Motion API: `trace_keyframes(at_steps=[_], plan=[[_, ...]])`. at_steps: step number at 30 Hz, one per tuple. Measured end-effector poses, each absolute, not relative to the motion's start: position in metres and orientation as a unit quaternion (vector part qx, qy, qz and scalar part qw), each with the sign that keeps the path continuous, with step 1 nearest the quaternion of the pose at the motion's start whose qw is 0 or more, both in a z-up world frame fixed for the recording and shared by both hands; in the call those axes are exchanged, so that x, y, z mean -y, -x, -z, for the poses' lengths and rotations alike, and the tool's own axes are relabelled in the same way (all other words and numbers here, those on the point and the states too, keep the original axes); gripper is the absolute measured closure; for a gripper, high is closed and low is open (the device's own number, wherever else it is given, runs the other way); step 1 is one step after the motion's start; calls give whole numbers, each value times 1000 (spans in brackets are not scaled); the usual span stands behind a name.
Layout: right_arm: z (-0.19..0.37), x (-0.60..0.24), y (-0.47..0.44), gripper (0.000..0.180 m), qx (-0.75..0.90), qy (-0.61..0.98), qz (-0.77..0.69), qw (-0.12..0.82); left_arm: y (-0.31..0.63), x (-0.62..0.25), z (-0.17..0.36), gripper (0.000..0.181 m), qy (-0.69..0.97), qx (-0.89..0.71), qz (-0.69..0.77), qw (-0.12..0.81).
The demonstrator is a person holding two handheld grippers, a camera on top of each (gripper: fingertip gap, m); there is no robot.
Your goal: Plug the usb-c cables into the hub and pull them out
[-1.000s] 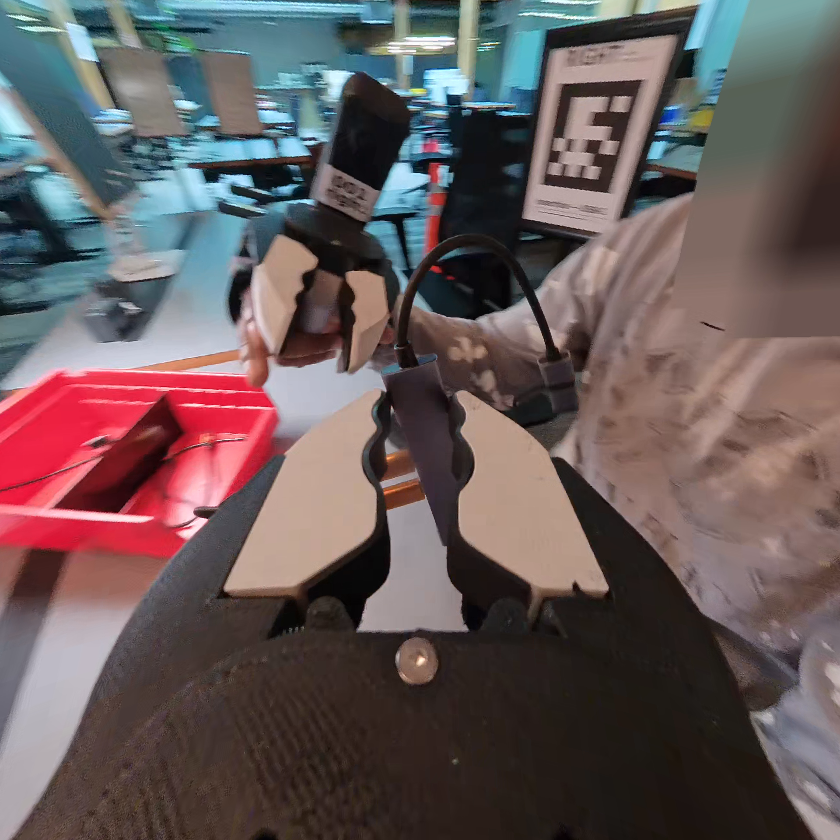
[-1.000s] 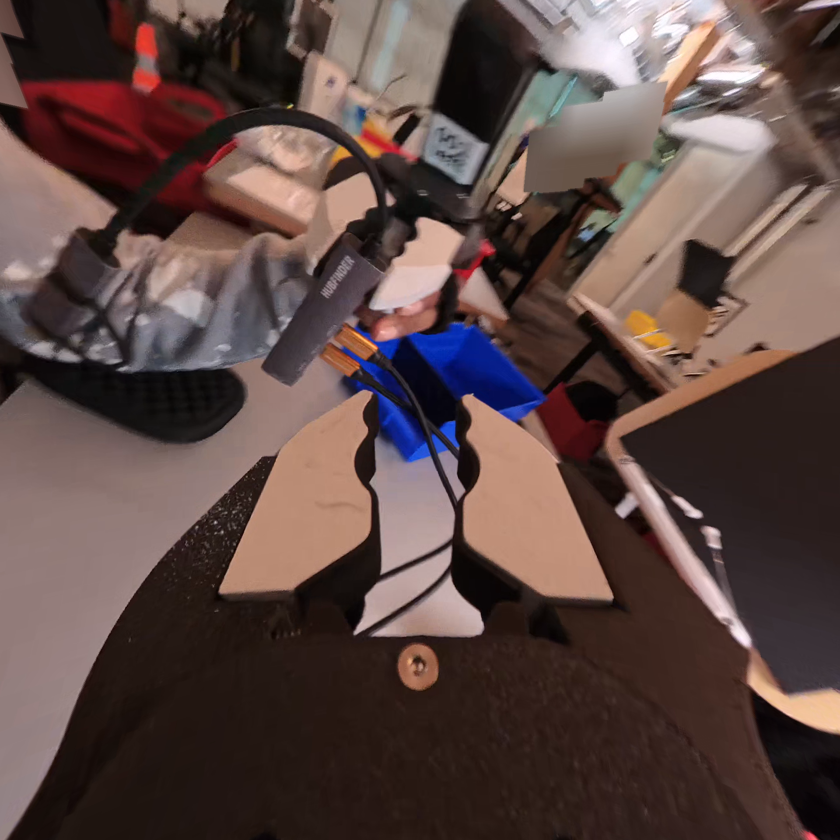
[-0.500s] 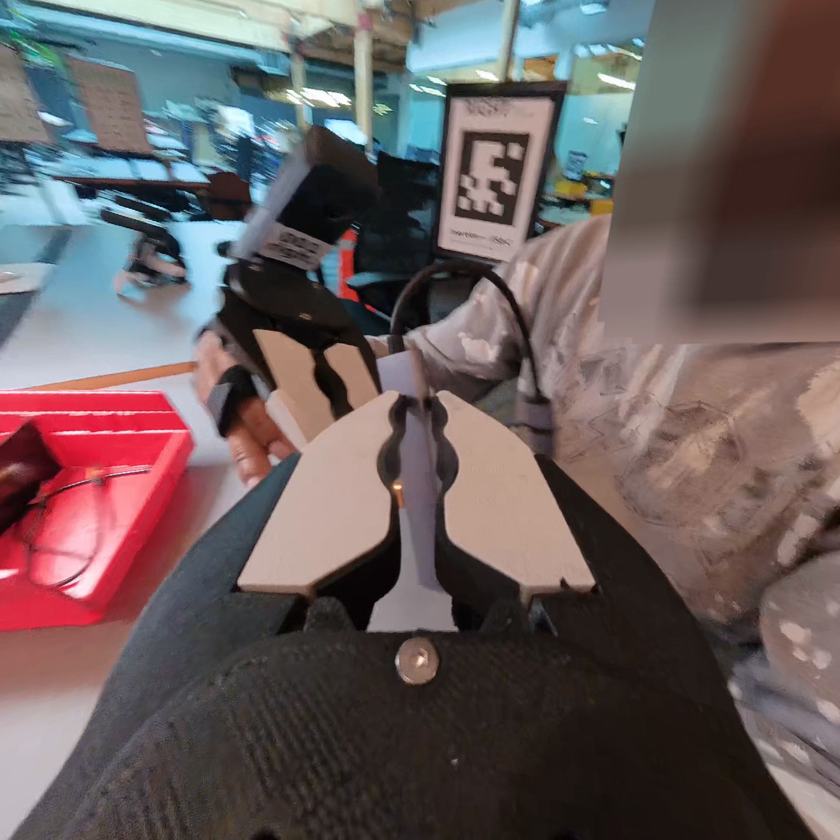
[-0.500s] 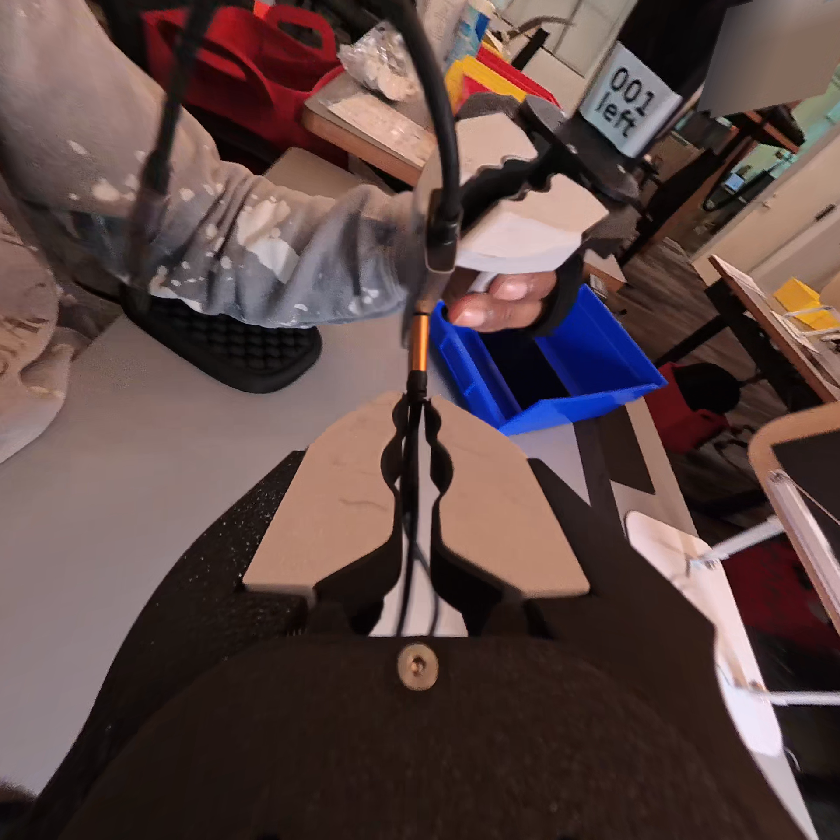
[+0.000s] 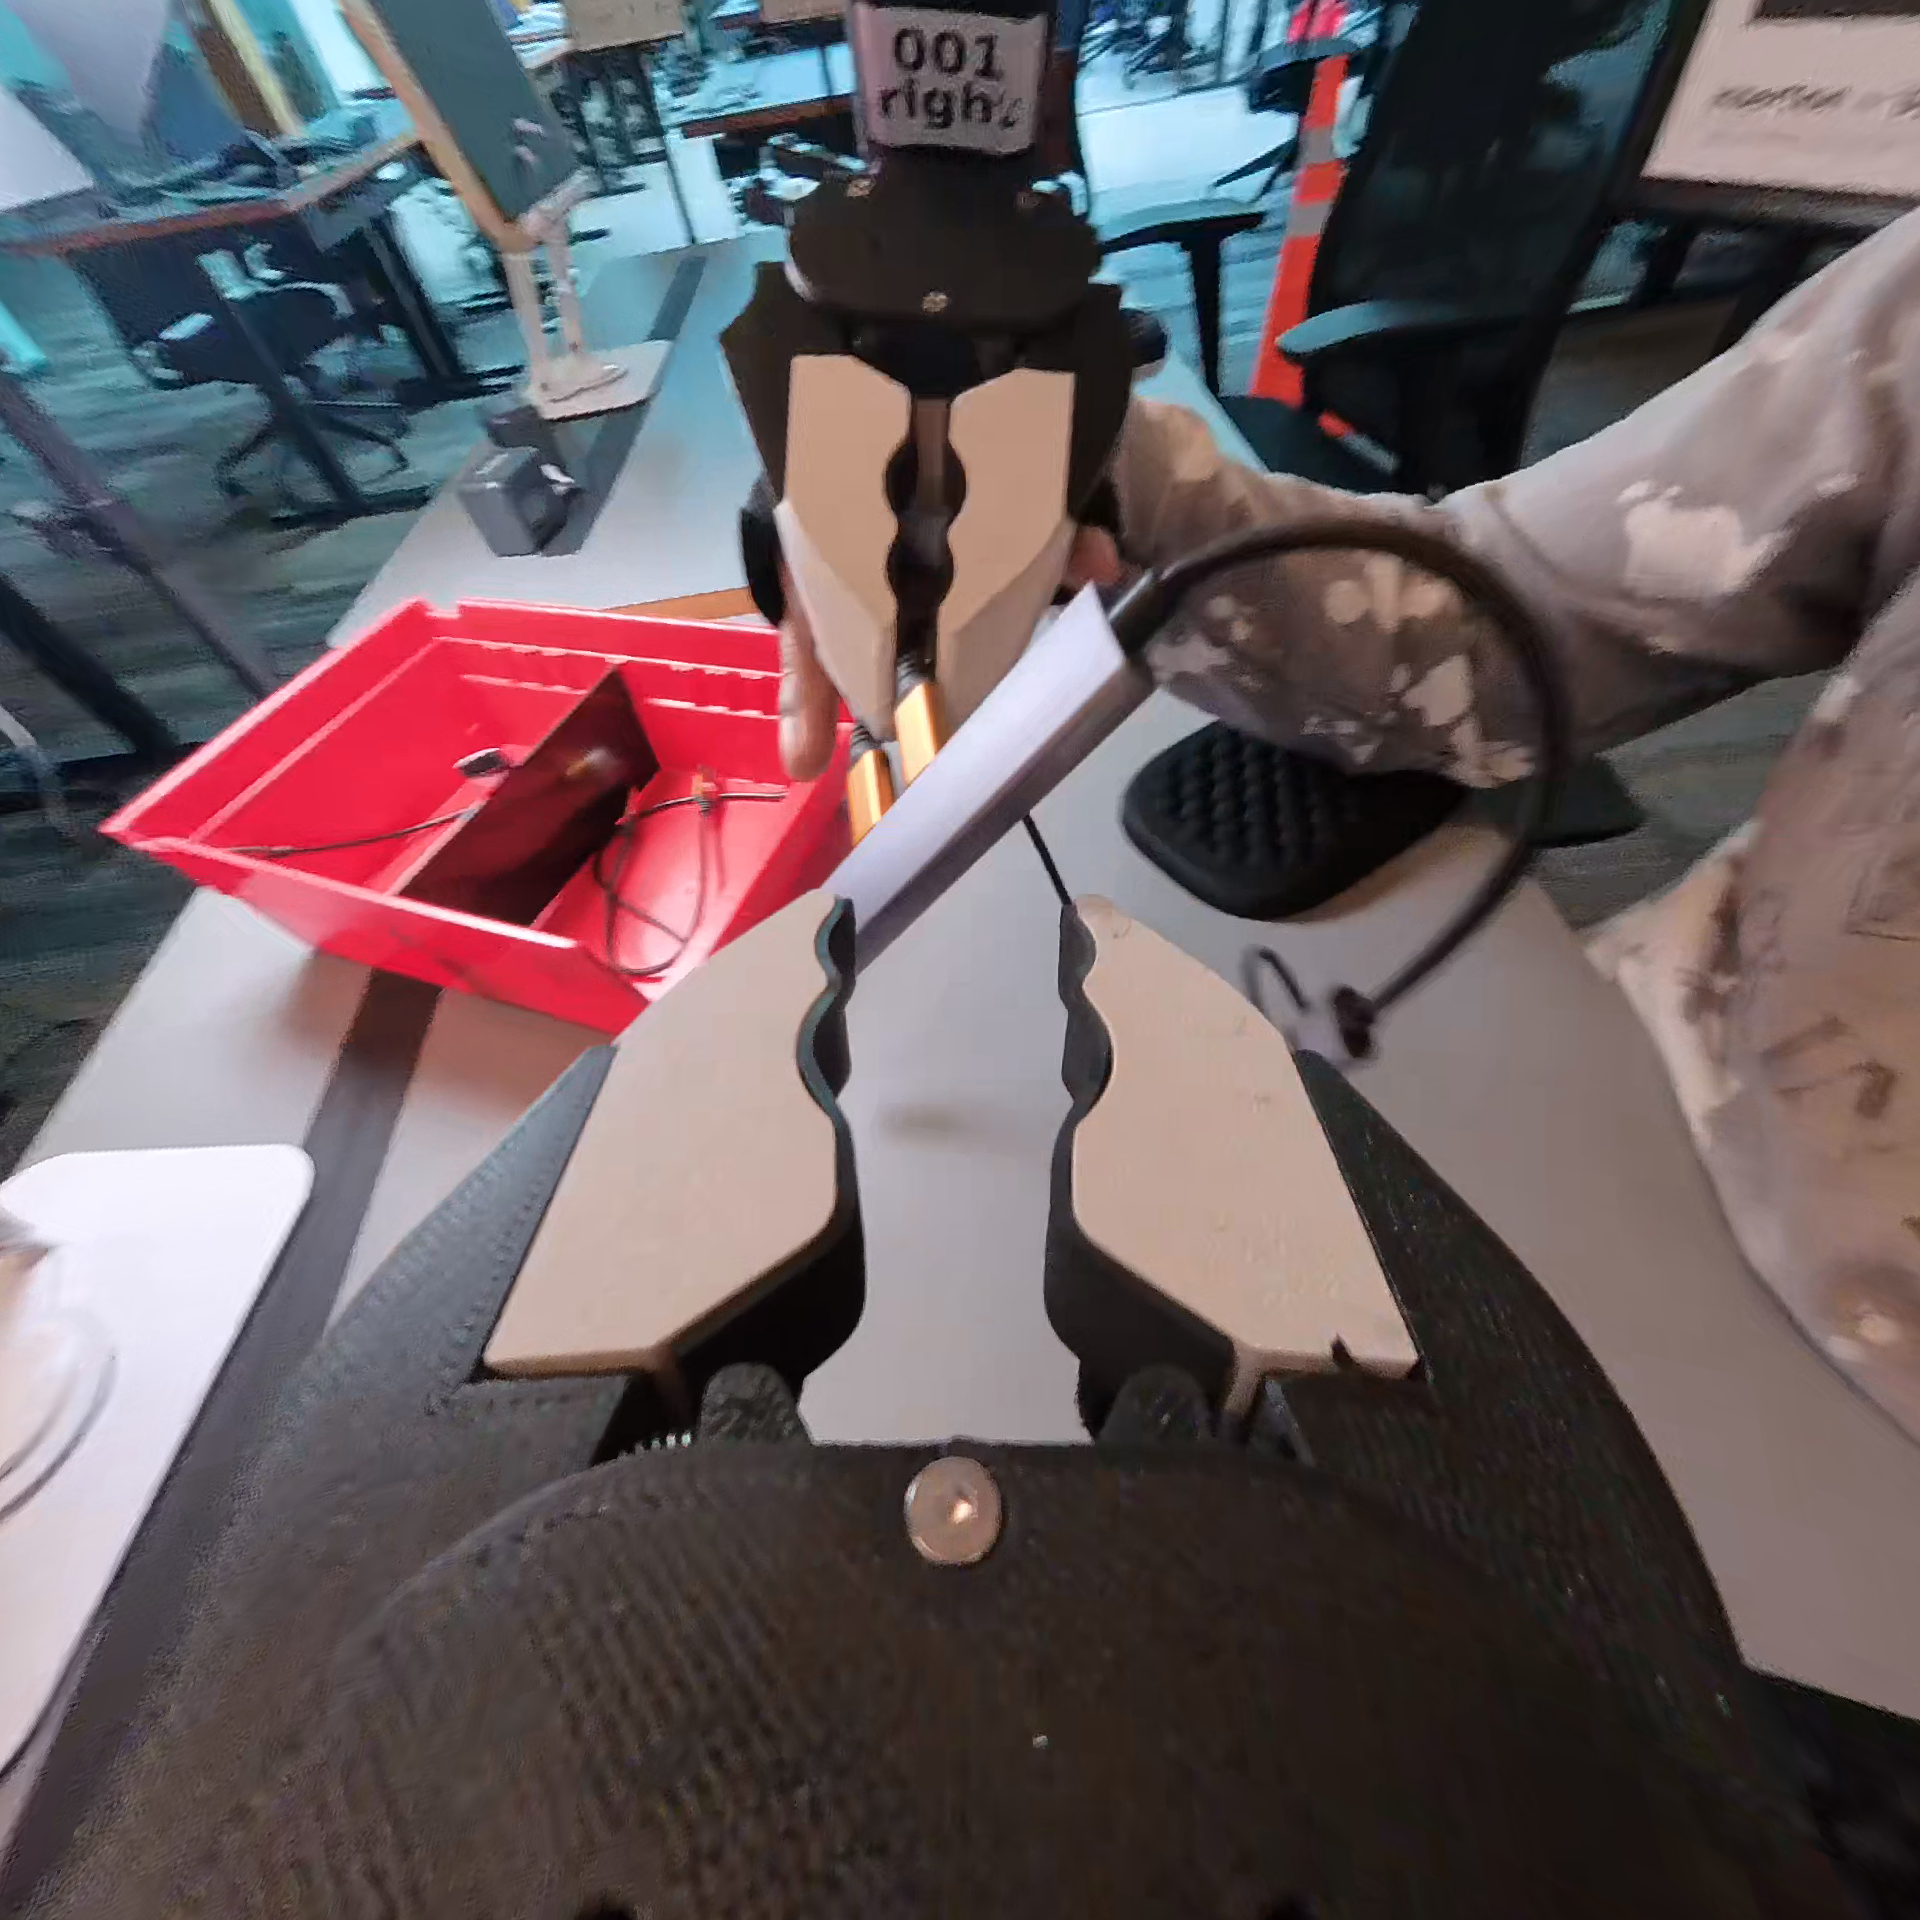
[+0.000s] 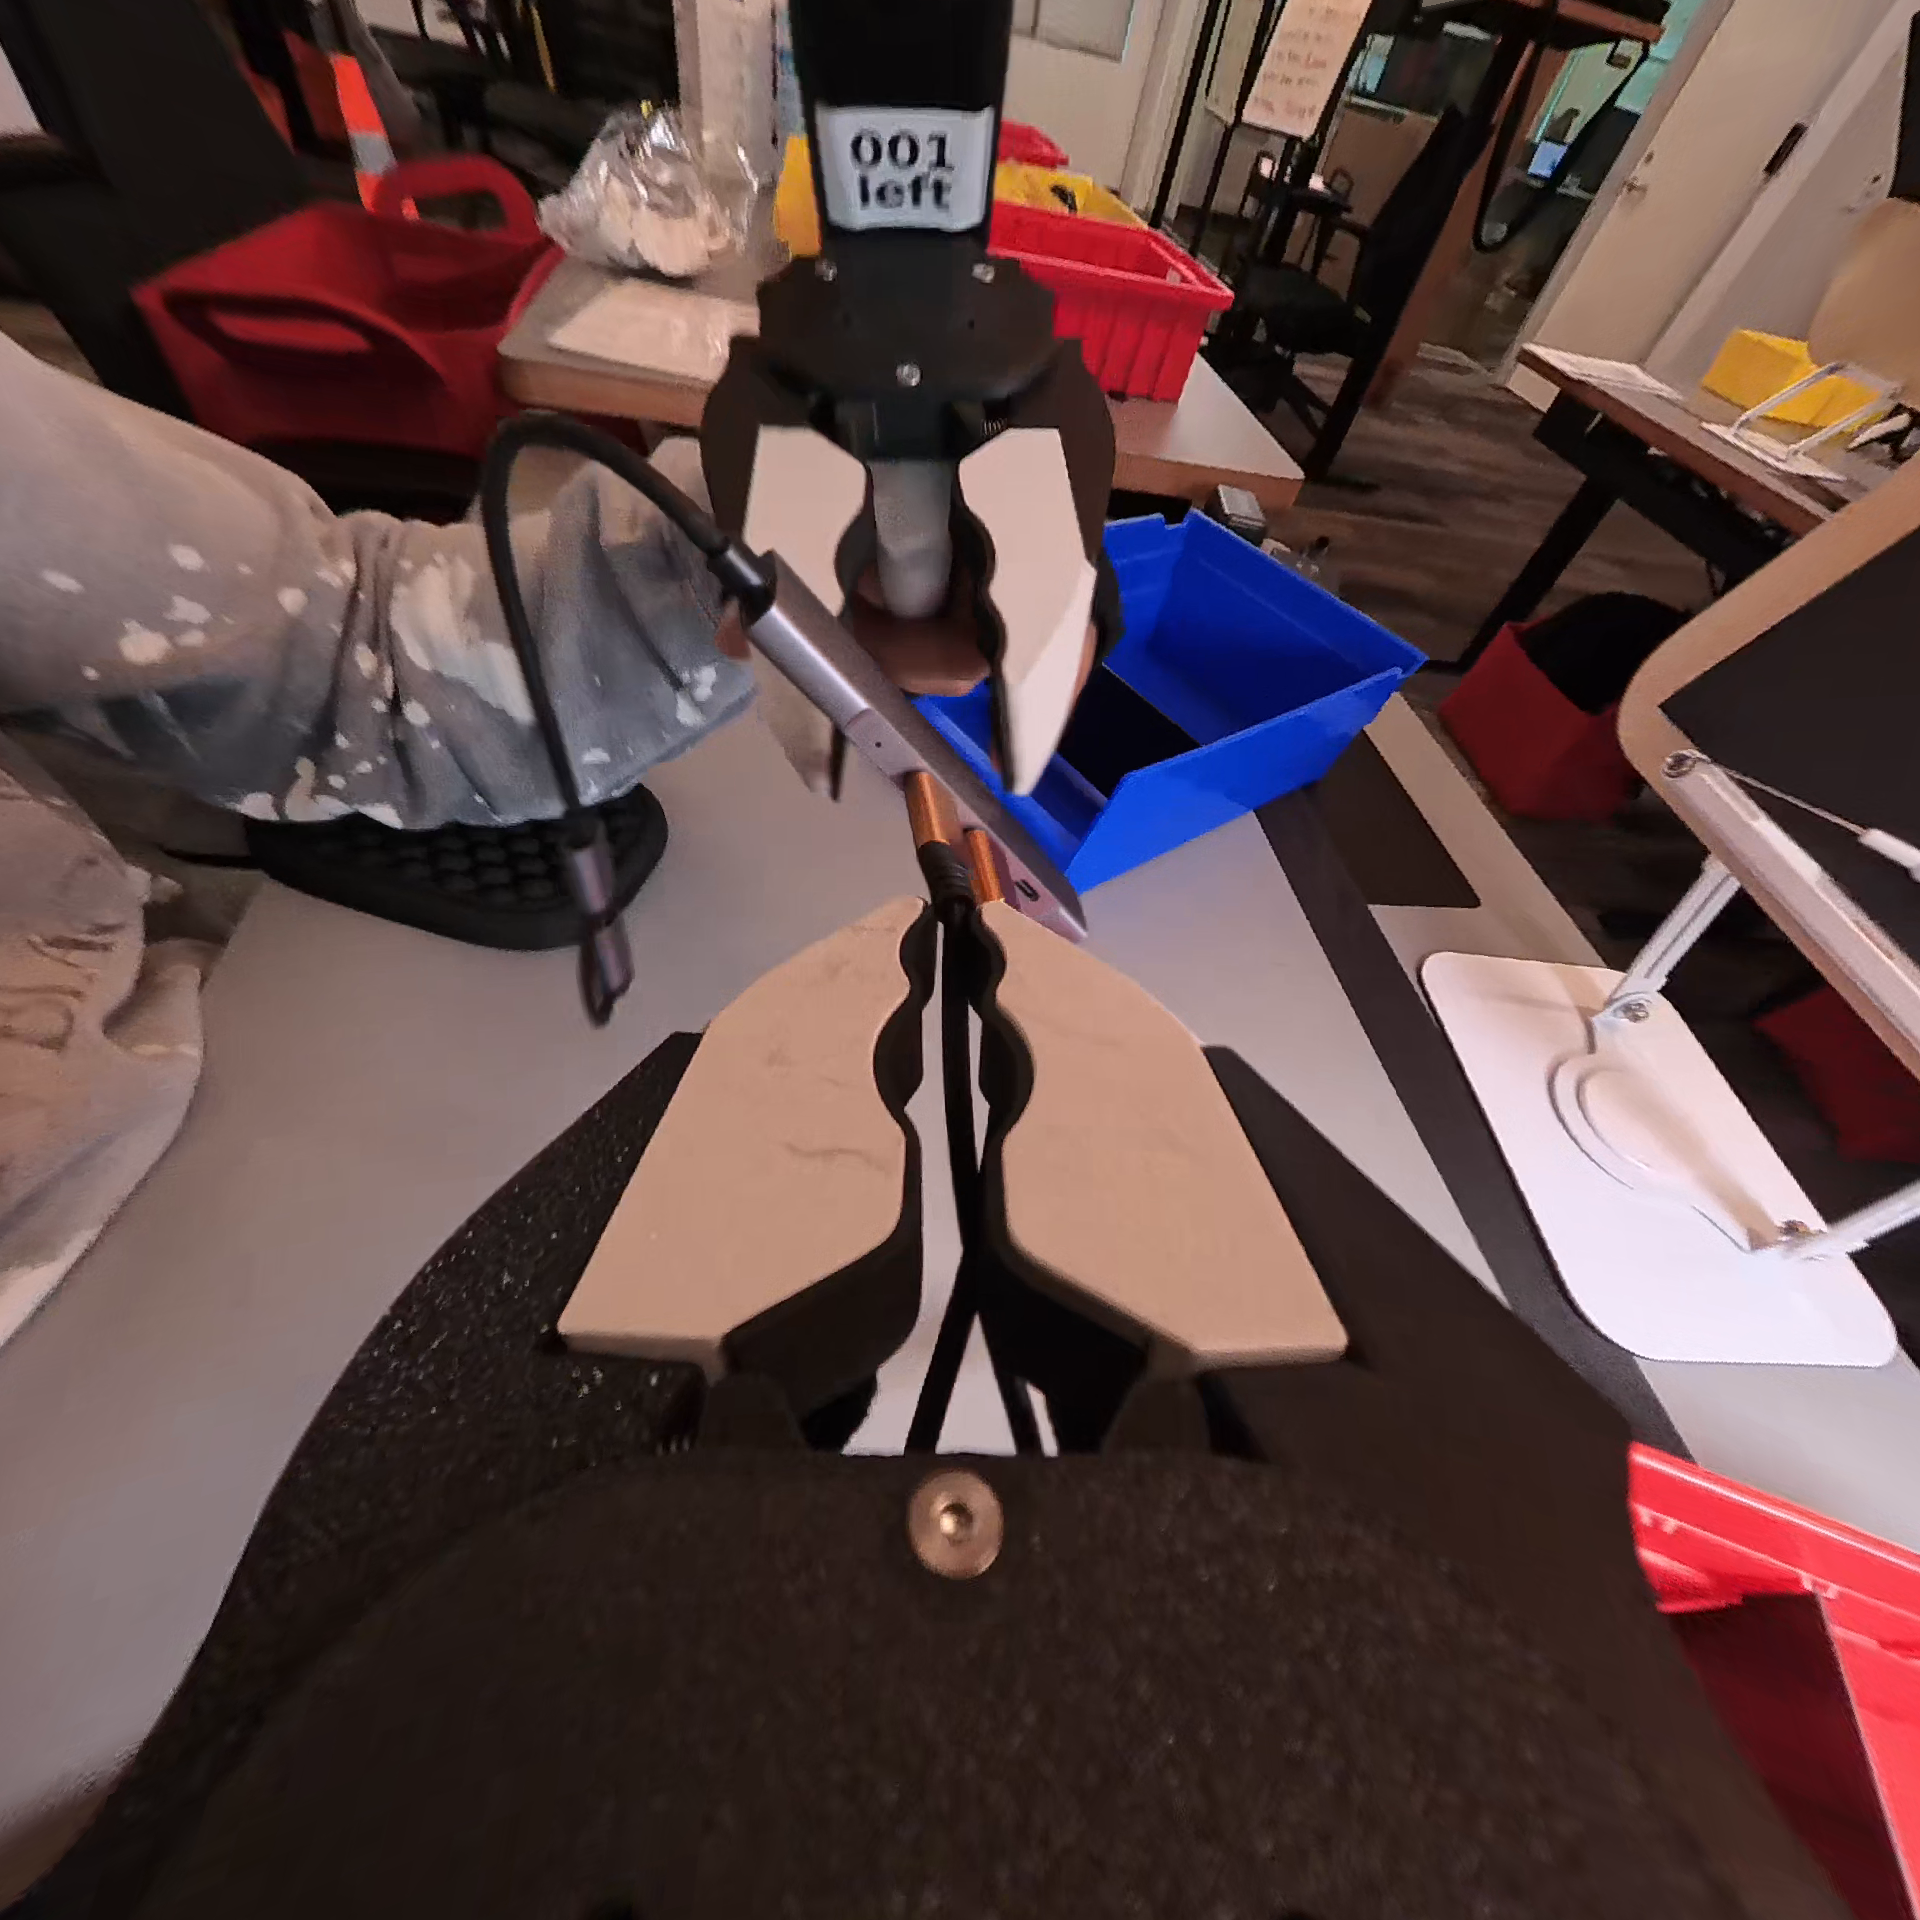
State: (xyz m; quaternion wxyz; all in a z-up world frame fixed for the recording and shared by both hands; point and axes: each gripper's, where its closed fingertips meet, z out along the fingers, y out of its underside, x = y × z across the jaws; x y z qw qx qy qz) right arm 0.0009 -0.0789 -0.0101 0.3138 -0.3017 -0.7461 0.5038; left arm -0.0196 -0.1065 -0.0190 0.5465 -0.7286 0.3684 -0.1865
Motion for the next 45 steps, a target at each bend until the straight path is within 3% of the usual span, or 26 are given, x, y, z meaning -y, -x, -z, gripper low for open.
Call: trace_keyframes(at_steps=[4, 8, 15, 19, 26, 36, 45], plan=[[5, 84, 1, 175, 729, 320, -534, 285, 13, 97, 4, 147, 704, -371, 126, 593], [-1, 87, 7, 175, 697, 340, -576, 259, 16, 91, 0, 169, 711, -358, 79, 600], [-43, 77, -6, 164, 631, 281, -649, 319, 18, 97, -20, 171, 703, -280, 248, 605], [-71, 38, -13, 165, 542, 332, -696, 334, 22, 98, -22, 171, 697, -249, 311, 596], [-37, 67, -3, 148, 644, 341, -605, 322, 7, 94, -16, 171, 695, -249, 351, 575], [-19, 89, 8, 173, 664, 328, -608, 286, 1, 86, -12, 171, 696, -237, 351, 580], [-16, 90, 8, 169, 666, 325, -611, 278, 2, 88, -17, 171, 680, -246, 341, 601]])
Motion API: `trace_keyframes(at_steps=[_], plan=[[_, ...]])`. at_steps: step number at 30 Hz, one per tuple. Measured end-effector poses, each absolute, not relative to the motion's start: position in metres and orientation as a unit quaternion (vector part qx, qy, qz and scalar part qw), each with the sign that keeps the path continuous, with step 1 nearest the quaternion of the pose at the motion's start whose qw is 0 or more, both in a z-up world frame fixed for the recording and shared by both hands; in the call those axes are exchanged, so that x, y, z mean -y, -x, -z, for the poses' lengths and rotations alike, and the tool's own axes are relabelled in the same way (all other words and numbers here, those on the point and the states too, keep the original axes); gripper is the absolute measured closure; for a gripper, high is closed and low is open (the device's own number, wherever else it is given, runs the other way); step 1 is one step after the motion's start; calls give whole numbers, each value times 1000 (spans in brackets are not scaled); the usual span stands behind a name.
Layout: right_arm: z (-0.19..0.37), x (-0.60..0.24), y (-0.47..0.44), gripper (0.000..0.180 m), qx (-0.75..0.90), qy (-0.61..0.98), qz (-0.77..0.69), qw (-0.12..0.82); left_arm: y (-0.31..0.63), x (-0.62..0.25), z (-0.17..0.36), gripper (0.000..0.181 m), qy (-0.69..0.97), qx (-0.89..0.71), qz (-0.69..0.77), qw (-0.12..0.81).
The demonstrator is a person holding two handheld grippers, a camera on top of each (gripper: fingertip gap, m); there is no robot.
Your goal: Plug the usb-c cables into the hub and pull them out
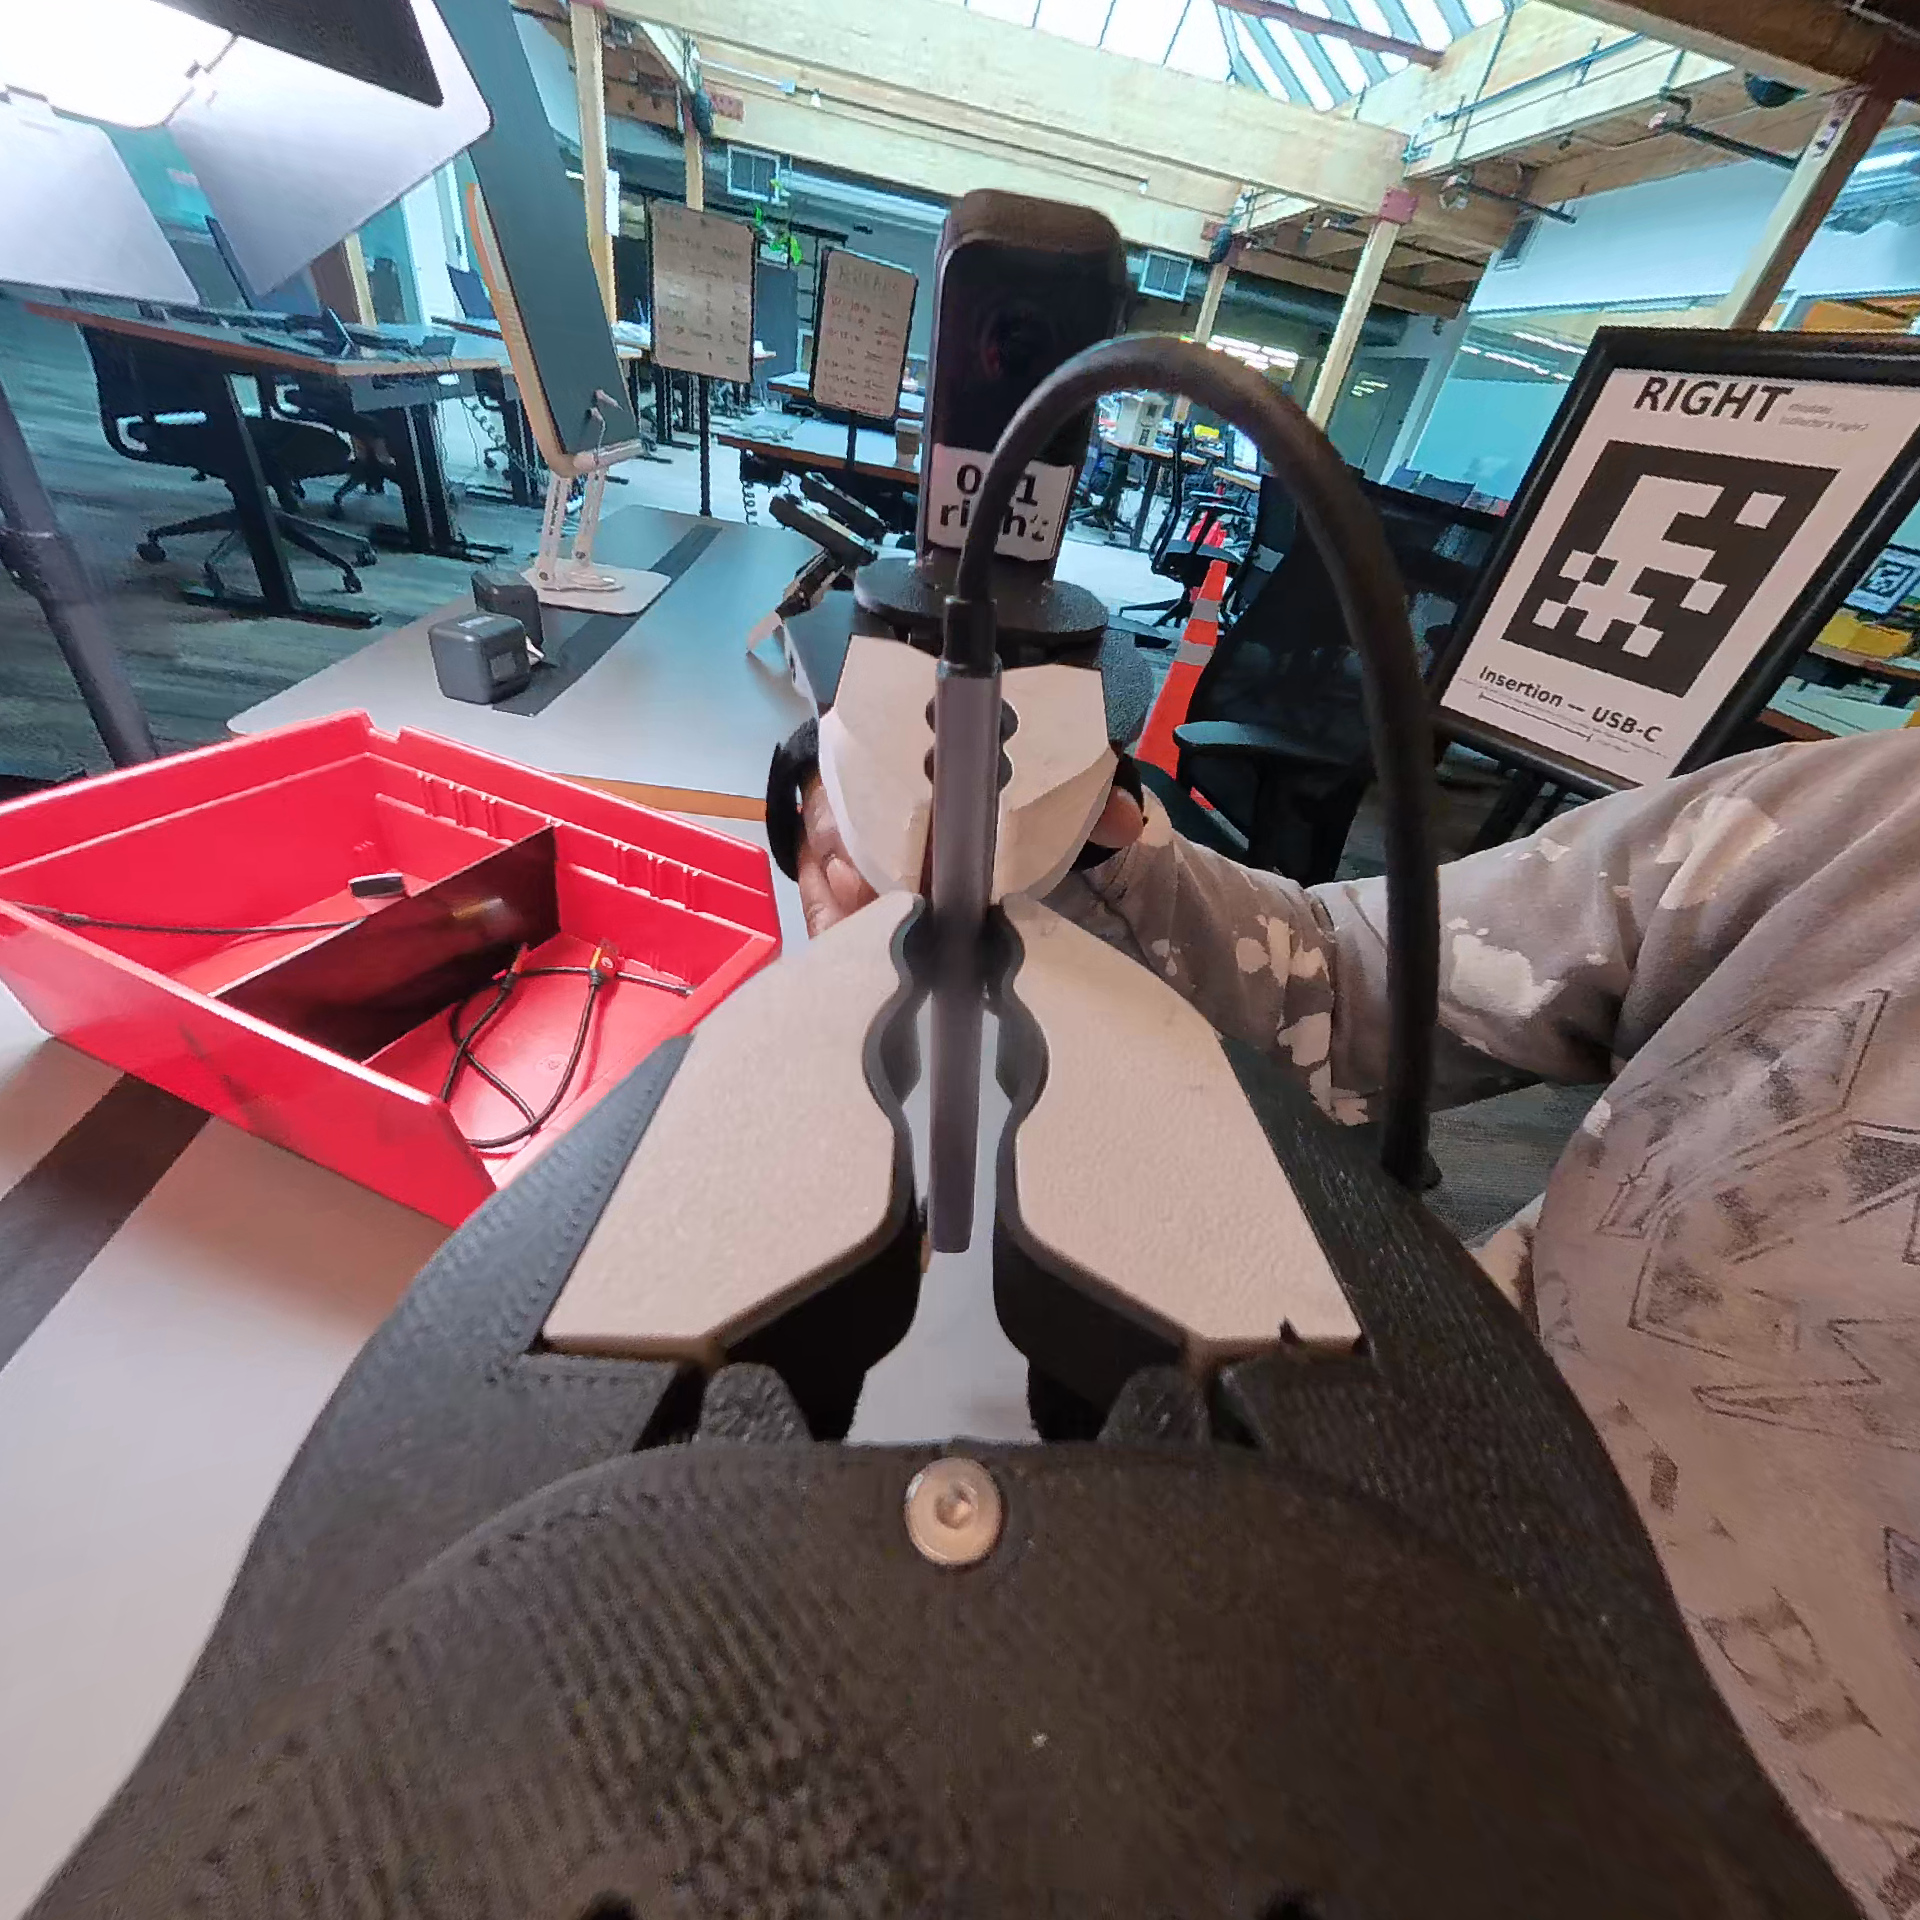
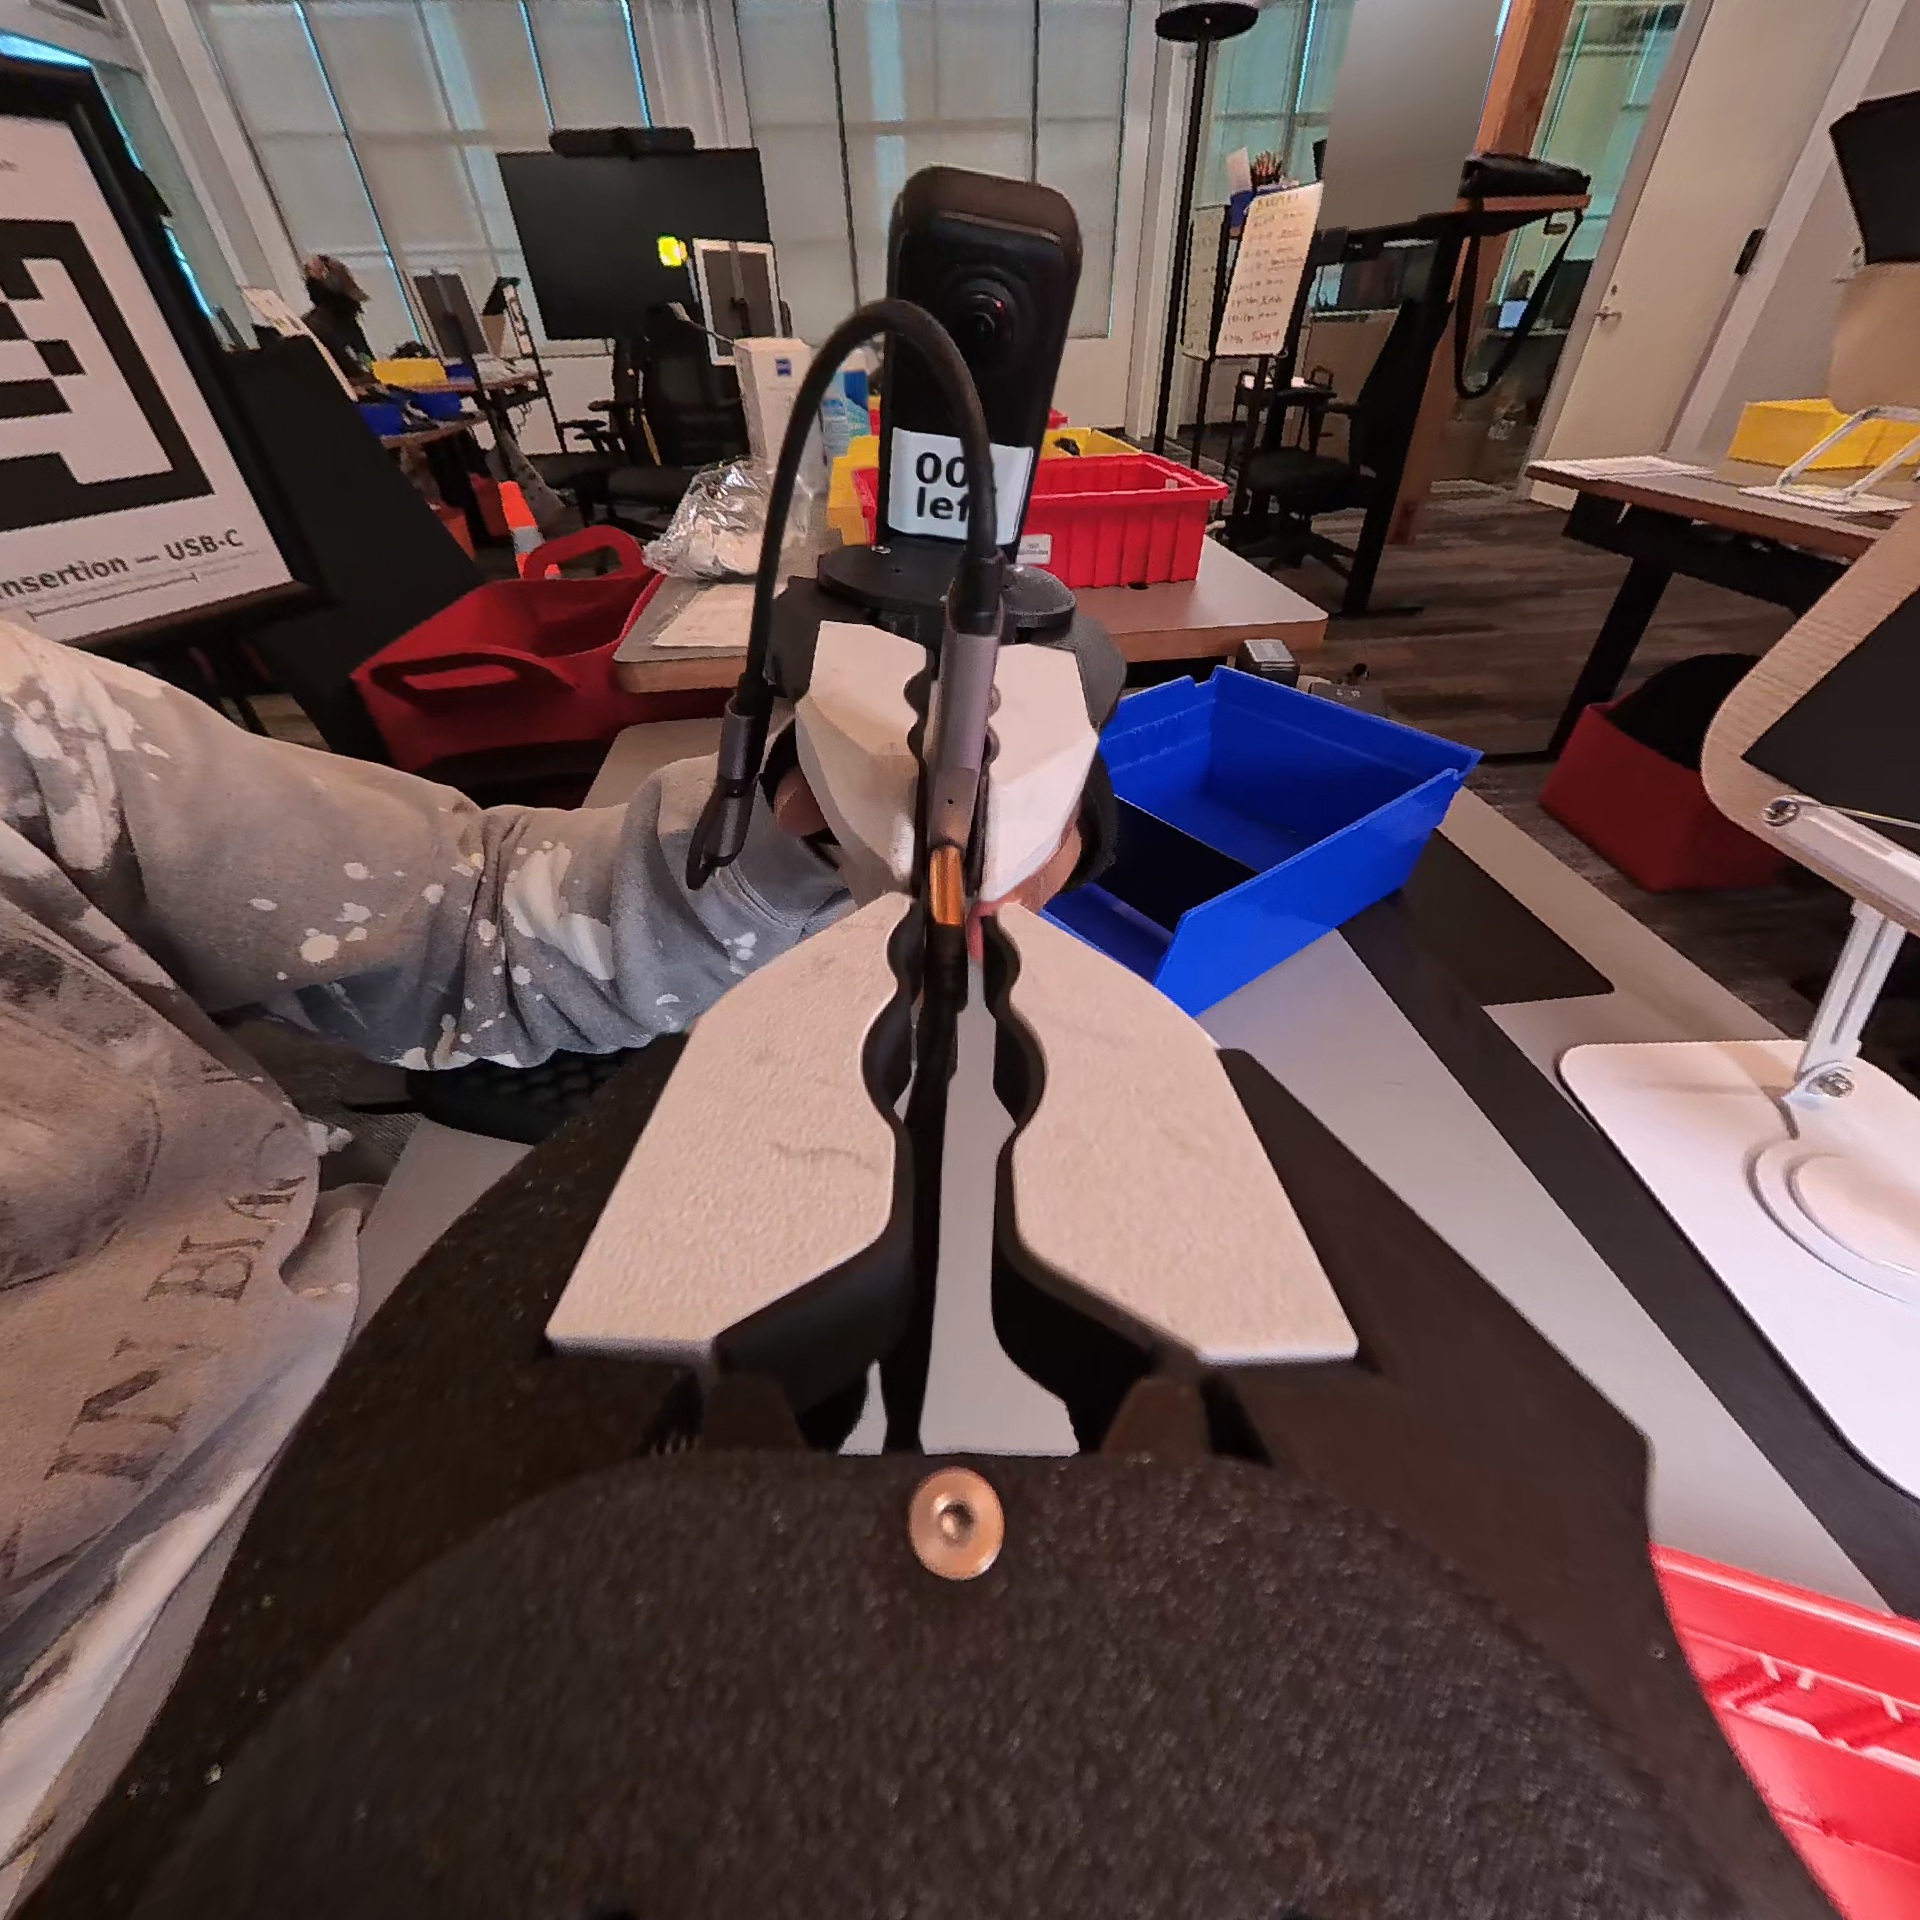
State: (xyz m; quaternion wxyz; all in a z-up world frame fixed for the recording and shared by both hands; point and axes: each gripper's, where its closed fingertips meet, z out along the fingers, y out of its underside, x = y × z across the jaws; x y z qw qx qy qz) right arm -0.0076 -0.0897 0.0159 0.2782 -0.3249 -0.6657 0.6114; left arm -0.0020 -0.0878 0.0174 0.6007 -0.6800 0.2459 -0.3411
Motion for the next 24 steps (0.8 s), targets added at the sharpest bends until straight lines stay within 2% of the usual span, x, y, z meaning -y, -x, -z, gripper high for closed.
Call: trace_keyframes(at_steps=[8, 14, 24], plan=[[-19, 94, 8, 173, 665, 310, -609, 300, 3, 90, -23, 171, 663, -248, 351, 613], [-17, 98, 8, 172, 675, 302, -603, 299, 4, 97, -21, 170, 669, -279, 302, 618], [-2, 95, 10, 172, 702, 271, -580, 311, 8, 95, -10, 171, 715, -292, 262, 579]])
